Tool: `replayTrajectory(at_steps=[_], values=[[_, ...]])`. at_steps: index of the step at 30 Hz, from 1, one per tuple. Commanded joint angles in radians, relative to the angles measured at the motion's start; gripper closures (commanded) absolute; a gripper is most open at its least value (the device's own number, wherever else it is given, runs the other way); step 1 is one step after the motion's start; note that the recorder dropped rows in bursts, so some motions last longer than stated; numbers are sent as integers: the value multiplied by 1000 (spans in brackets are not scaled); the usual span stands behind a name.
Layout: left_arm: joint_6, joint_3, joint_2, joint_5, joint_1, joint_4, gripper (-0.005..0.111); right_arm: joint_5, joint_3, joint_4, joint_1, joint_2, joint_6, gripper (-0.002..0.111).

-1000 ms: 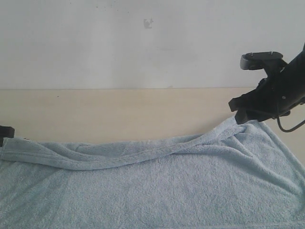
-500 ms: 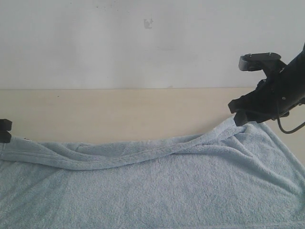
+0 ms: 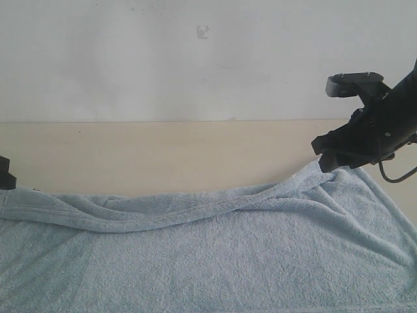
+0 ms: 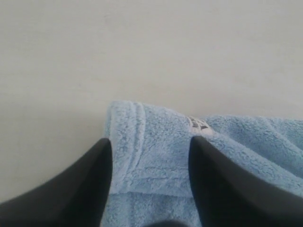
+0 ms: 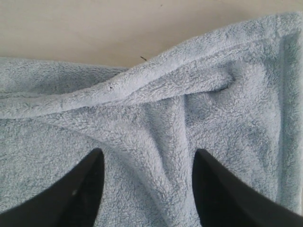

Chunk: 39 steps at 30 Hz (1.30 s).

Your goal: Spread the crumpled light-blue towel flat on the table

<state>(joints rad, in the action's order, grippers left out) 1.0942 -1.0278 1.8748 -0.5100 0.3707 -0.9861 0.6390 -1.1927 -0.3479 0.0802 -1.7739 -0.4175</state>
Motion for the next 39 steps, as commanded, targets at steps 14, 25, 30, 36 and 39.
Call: replayTrajectory(at_steps=[14, 25, 30, 36, 39], values=[[104, 27, 75, 49, 3, -119, 59, 5, -5, -10, -1, 1, -19, 54], [152, 27, 75, 8, 3, -153, 77, 3, -5, -9, -1, 1, -19, 54], [152, 27, 75, -8, 3, -175, 89, 3, -5, -9, -1, 1, -19, 54], [160, 27, 44, -49, 3, -285, 100, 1, -5, -10, -1, 1, -19, 54], [178, 4, -4, -74, 3, -361, 100, -9, -5, -10, -1, 1, -19, 54]])
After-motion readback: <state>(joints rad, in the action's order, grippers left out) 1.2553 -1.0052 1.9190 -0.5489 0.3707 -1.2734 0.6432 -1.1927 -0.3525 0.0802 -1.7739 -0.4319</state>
